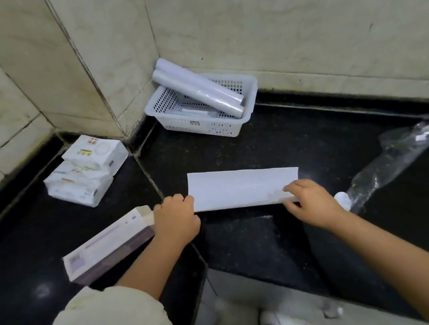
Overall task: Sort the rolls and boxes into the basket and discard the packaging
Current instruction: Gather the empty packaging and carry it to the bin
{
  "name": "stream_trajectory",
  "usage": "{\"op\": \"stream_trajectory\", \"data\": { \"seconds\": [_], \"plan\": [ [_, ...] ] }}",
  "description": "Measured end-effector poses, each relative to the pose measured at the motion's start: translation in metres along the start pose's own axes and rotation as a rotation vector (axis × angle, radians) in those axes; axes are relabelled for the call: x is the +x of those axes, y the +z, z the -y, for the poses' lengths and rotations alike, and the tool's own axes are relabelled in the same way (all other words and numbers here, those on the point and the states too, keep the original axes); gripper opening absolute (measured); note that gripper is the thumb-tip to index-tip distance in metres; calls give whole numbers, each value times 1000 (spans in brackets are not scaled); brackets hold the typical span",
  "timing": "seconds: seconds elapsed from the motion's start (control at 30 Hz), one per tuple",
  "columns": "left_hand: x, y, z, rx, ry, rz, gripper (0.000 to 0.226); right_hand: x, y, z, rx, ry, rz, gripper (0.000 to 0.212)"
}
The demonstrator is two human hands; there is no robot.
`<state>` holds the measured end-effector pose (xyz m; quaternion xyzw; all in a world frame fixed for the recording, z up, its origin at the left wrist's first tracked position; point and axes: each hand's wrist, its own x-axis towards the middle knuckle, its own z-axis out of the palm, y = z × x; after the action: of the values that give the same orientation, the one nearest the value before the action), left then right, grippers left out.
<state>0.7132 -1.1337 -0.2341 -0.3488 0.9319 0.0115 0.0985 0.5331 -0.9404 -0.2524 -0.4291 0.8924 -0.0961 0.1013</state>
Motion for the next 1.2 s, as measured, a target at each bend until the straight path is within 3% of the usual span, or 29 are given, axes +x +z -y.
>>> {"op": "stream_trajectory", "data": {
  "seconds": [0.13,0.27,0.37,0.43,0.6,0.7,0.83,1.03,1.2],
  "plan": [
    [-14,12,-2,-67,-111,6,42,-15,11,-6,-122,11,54,48],
    [-11,25,27,-133,-322,-45,67,-4,27,3,-280,80,34,22],
    [-3,34,61,-113,-441,54,89,5,38,13,-334,33,2,21],
    [0,39,78,-80,-451,124,90,9,42,17,-259,-24,-25,21],
    [4,35,75,-92,-347,19,62,16,27,27,237,35,-106,20],
    [5,21,49,-126,-276,-105,57,24,3,29,584,185,-186,10],
    [15,-4,-11,-226,-100,-281,51,18,-38,-7,965,379,-363,17],
    [30,-25,-122,-316,168,-245,52,-10,-64,-92,972,726,-566,15],
    [46,-33,-180,-274,313,-226,52,-10,-48,-117,627,971,-380,11]
  ]
}}
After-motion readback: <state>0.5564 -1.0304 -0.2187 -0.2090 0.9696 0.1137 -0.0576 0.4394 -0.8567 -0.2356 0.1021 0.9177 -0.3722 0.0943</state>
